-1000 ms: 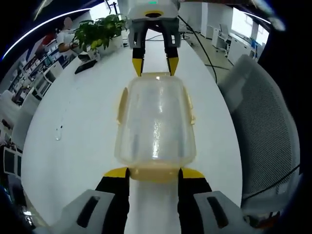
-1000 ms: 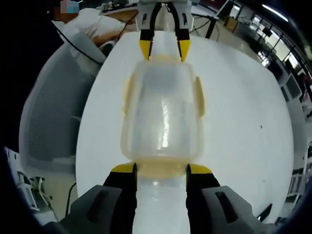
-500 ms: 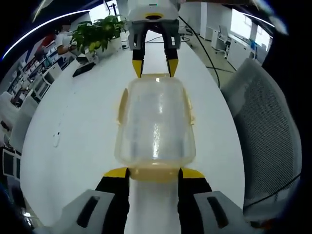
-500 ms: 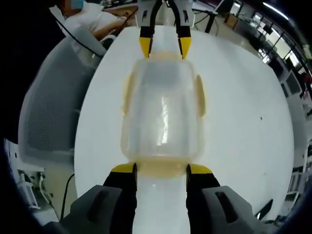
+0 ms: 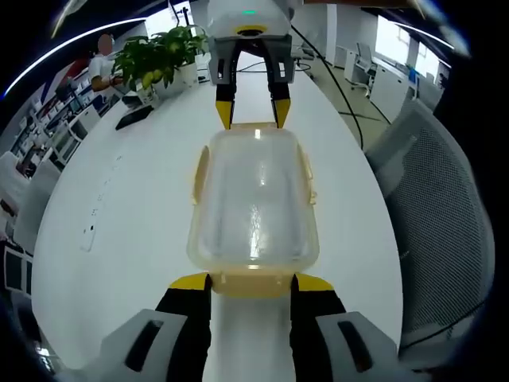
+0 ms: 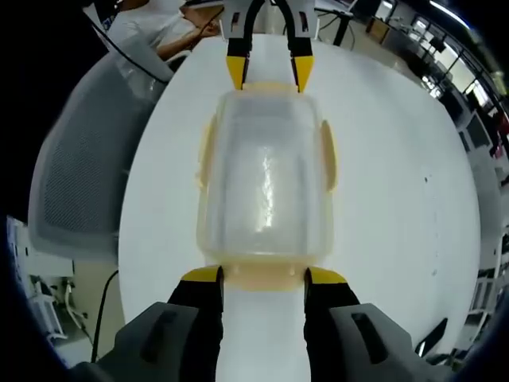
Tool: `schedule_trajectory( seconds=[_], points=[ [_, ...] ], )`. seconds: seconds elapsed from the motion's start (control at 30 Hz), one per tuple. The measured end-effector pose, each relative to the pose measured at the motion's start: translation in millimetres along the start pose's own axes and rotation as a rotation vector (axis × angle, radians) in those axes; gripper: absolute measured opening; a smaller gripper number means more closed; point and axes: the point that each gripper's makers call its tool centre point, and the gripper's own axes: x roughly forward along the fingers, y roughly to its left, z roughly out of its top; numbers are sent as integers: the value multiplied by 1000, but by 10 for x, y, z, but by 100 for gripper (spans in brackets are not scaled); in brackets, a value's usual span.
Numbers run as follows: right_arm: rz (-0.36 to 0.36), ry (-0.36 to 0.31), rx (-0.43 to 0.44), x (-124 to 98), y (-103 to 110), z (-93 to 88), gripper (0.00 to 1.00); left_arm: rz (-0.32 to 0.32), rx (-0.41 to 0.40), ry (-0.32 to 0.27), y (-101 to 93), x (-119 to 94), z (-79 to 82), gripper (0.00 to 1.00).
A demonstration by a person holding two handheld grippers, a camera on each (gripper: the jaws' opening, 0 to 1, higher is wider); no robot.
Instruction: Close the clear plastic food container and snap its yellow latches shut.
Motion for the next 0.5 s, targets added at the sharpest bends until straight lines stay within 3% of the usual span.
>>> schedule_trajectory(
  seconds=[0.5],
  points=[
    [5,33,1,27,-28,-154,36,-5,-1,-4,26,119,86,32]
  ],
)
